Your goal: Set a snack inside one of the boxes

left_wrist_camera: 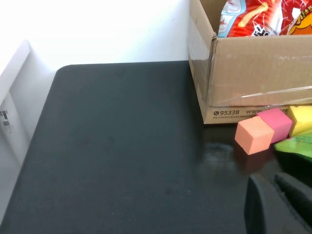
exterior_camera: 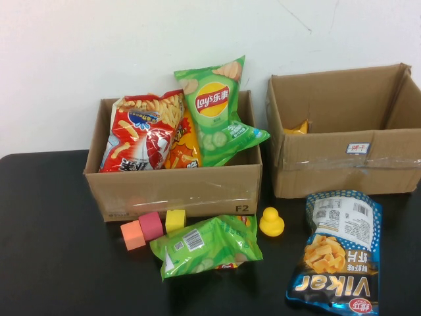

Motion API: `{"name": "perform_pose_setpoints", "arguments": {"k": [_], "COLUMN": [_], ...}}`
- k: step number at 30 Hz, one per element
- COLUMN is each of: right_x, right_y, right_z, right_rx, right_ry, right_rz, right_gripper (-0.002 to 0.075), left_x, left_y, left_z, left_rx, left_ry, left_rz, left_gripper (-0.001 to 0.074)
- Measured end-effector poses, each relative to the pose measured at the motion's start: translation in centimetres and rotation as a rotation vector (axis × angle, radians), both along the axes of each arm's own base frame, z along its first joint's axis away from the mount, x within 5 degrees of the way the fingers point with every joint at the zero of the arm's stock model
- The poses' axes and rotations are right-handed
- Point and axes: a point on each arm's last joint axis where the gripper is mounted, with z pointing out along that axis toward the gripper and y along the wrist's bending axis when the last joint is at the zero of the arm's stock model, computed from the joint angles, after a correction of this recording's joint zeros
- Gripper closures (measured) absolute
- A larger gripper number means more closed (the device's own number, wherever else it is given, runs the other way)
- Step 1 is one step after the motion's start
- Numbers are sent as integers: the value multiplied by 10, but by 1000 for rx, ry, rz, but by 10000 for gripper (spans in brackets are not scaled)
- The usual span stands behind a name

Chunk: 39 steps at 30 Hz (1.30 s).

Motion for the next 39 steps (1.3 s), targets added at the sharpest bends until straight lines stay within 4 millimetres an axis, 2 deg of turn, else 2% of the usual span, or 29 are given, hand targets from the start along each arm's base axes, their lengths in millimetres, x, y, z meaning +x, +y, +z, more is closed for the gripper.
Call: {"name": "perform_pose_setpoints", "arguments": {"k": [8,15,24,28,31,35,39], "right_x": [0,0,2,6,4,-11,-32], "right_y": [0,-1,0,3,6,11,14], "right_z": [0,0,1,22,49,82,102], "right_rx": [-12,-17,-21,-23,-26,-27,-34], "right_ry": [0,0,-40,-277,-579,-980,-1295], "right_rz": [-1,-1,5,34,72,123,167], "right_gripper": [726,726,726,726,726,726,726], "left_x": [0,0,1,4,3,-10,-27], "left_y": [0,3,3,1,-2,-7,-10], "left_z": [0,1,3,17,42,73,93], "left_rx": [2,95,78,76,90,91,88], "left_ry": [0,-6,-47,-220,-493,-861,-1152], "left_rz": [-1,6,11,-2,-26,-64,-96], "left_gripper": [736,736,736,736,736,736,736]}}
